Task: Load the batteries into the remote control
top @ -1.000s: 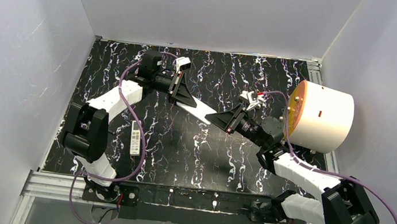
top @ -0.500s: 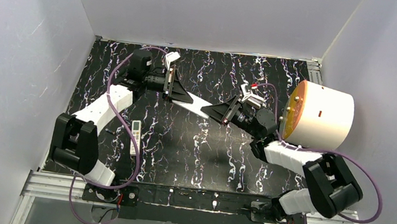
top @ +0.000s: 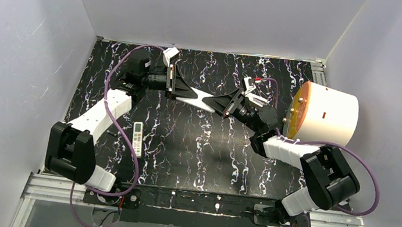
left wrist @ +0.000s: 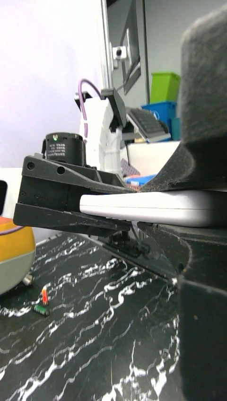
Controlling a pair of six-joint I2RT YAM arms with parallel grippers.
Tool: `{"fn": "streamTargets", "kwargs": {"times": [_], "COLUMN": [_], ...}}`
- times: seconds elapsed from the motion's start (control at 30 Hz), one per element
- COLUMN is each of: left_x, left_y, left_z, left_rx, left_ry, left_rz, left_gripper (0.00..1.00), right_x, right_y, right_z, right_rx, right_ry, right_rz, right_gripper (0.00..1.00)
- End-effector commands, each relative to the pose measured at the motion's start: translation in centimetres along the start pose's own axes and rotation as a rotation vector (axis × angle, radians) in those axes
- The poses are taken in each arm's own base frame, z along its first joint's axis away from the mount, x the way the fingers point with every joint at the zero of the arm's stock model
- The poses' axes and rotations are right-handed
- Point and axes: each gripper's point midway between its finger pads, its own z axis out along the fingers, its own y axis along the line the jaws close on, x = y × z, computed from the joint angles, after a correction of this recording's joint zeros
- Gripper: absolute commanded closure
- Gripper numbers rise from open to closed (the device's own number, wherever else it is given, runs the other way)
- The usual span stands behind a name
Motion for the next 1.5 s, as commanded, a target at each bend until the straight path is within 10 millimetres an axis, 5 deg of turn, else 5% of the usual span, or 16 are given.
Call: {"fn": "streamTargets", "kwargs": {"times": [0.0,0.1,0.3,0.7,0.83,1.27,1.47], "left_x": [1.6,0.8,0.3,-0.2,-0.5,-0.7,0.3], "left_y": [-6.1,-7.9,-9.6,-8.8,-8.5,-8.1,-8.7], "left_z": [0.8,-0.3,-1.5,-1.3,-1.2,-1.2,-1.2], "left_rx": [0.132,0.155,0.177,0.175,0.174,0.175,0.185], "left_ry": [0.132,0.13,0.135,0.141,0.138,0.125,0.127], "left_rz": [-0.07,-0.059,-0.039,-0.062,-0.066,-0.049,-0.017], "left_gripper": [1.0,1.0,1.0,1.0,1.0,1.0,1.0], "right_x": [0.1,-0.2,-1.4,-2.8,-2.5,-1.5,-1.6], "right_y": [4.5,5.5,7.2,9.9,9.8,8.2,7.8], "right_z": [0.8,0.3,-0.4,-1.1,-1.4,-1.8,-0.4], "right_rx": [-0.119,-0.134,-0.163,-0.189,-0.158,-0.107,-0.108], "right_ry": [-0.02,-0.03,-0.064,-0.096,-0.079,-0.028,-0.013], "right_rz": [-0.105,-0.116,-0.083,-0.057,-0.045,0.002,0.004], "right_gripper": [0.78,0.73,0.42,0.13,0.19,0.69,0.77]}}
